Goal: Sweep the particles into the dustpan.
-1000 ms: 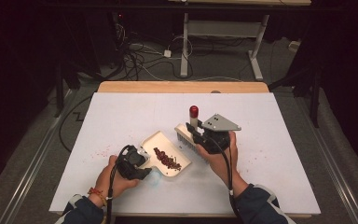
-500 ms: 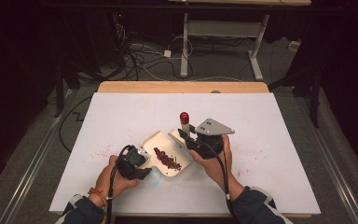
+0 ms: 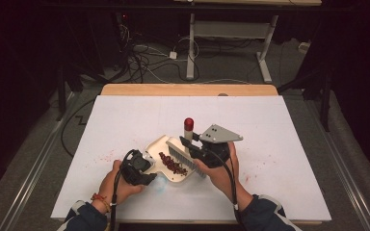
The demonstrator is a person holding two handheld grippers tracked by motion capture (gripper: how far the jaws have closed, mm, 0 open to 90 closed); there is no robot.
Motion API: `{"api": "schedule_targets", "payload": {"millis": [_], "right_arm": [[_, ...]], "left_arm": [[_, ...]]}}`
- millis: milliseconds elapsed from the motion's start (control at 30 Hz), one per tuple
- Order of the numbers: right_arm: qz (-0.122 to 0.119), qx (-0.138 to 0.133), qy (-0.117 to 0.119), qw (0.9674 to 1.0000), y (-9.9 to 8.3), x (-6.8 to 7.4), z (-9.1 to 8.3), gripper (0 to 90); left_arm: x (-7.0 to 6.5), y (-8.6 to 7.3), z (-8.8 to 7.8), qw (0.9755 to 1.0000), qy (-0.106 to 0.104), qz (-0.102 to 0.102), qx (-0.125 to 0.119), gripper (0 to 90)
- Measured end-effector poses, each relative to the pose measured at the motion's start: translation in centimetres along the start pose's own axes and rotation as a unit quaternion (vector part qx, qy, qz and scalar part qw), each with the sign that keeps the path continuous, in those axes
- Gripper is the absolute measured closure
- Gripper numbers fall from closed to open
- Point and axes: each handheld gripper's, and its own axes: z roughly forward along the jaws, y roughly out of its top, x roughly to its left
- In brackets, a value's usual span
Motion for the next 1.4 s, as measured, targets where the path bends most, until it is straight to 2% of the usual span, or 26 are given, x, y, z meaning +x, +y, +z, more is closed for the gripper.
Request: {"api": "schedule_targets", "payload": {"millis": [333,500,633,833,967,1067,1133,1300,1400], "right_arm": [[0.011,-0.02,-0.018,0.9996,0.7,-1.6,-1.5,70.0],[-0.002,-0.023,-0.047,0.9986,0.8,-2.4,-2.1,70.0],[-0.018,-0.018,-0.072,0.9971,0.5,-2.8,-1.7,70.0],[-0.021,0.004,-0.077,0.9968,-0.4,-3.1,-0.3,70.0],[-0.032,0.01,-0.071,0.9969,-0.6,-2.7,0.3,70.0],[-0.022,0.015,-0.041,0.9988,-0.6,-2.3,0.5,69.9],[-0.03,0.017,-0.039,0.9987,-0.5,-1.8,0.6,69.7],[-0.037,0.02,-0.014,0.999,-0.3,-0.5,0.6,69.9],[-0.034,0.019,0.002,0.9993,-0.2,-0.1,0.4,70.0]], "left_arm": [[0.0,0.0,0.0,1.0,-0.002,0.0,0.001,63.8],[0.0,-0.1,0.0,1.0,-0.002,0.0,0.001,63.8],[0.0,0.0,0.0,1.0,-0.002,0.001,0.002,63.8],[0.3,-0.2,-0.6,1.0,-0.008,0.0,0.003,63.8],[0.5,-0.5,-0.9,0.9999,-0.011,0.004,0.007,63.8],[0.6,-0.7,-1.0,0.9999,-0.012,0.005,0.009,63.9],[0.6,-0.8,-1.1,0.9999,-0.01,0.006,0.01,63.8],[0.5,-0.6,-1.0,0.9999,-0.007,0.005,0.014,63.9],[0.5,-0.6,-1.0,0.9999,-0.006,0.005,0.014,63.8]]}}
